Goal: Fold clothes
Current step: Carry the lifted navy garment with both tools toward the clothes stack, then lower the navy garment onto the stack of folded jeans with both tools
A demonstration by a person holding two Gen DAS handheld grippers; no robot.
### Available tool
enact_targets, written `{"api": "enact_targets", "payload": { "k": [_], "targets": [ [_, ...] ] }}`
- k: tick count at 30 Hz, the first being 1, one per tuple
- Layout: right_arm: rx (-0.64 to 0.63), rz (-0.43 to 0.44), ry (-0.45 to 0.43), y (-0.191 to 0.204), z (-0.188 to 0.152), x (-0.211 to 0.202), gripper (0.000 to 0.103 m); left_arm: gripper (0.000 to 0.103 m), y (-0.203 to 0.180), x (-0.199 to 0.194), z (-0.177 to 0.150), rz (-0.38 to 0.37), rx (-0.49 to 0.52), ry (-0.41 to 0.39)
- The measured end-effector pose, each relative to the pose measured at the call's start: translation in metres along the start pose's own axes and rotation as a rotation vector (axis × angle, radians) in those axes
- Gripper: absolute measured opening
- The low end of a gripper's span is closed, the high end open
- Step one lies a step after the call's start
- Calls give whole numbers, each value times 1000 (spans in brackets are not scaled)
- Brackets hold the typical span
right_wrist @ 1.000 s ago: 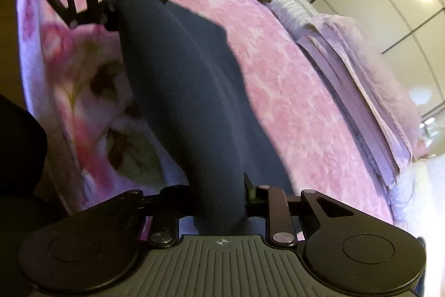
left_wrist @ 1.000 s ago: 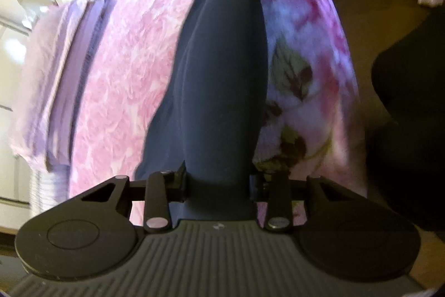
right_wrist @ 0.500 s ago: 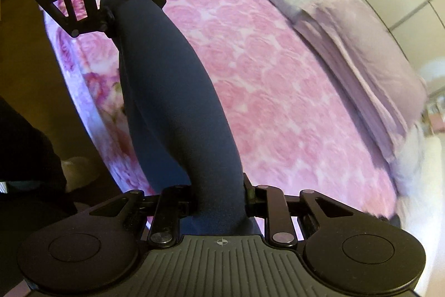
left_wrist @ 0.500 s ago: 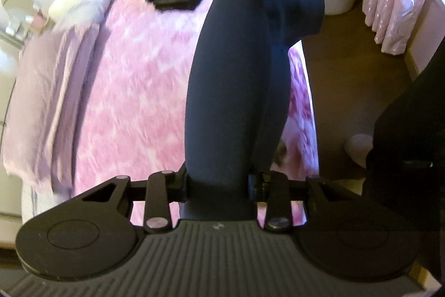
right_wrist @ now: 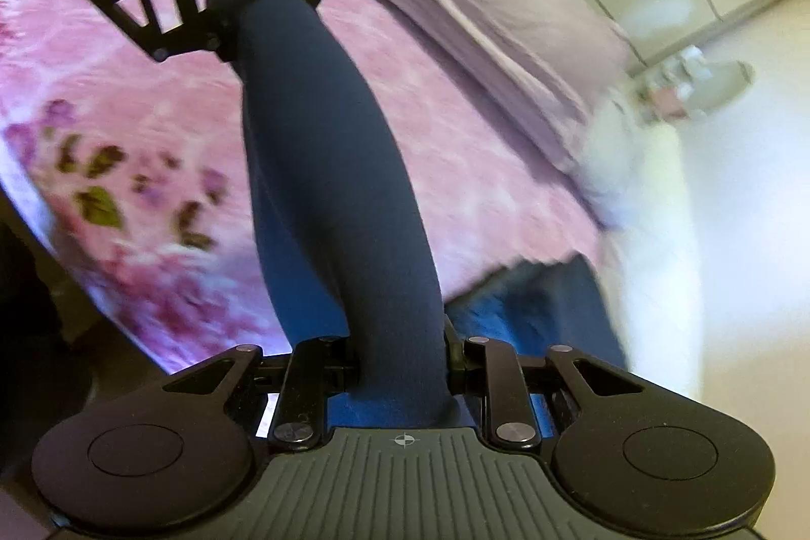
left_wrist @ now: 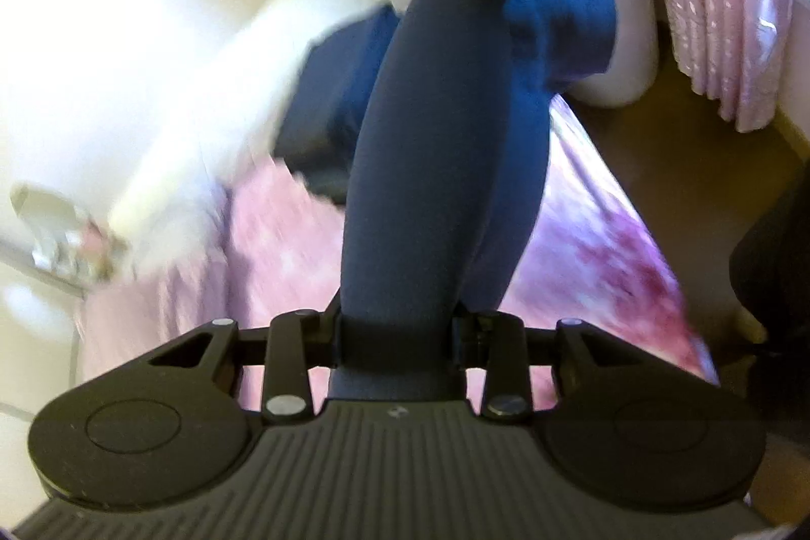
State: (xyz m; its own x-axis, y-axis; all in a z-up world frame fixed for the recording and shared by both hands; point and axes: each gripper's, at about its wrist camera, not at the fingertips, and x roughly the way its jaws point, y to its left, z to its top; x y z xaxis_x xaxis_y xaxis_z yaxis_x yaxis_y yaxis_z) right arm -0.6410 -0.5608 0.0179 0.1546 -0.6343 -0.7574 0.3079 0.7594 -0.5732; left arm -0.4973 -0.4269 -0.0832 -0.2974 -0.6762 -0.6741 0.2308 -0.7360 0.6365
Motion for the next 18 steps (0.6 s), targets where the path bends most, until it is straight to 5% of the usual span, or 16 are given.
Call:
{"api": "enact_targets", "payload": {
  "k": [10, 18],
  "targets": [
    [68, -209, -13, -163, -44, 13, 23, 32, 124, 84, 108, 140, 47, -126],
    [-43, -256, -148, -339, -106, 107, 23, 32, 215, 222, 205, 278, -66, -33]
  ]
}}
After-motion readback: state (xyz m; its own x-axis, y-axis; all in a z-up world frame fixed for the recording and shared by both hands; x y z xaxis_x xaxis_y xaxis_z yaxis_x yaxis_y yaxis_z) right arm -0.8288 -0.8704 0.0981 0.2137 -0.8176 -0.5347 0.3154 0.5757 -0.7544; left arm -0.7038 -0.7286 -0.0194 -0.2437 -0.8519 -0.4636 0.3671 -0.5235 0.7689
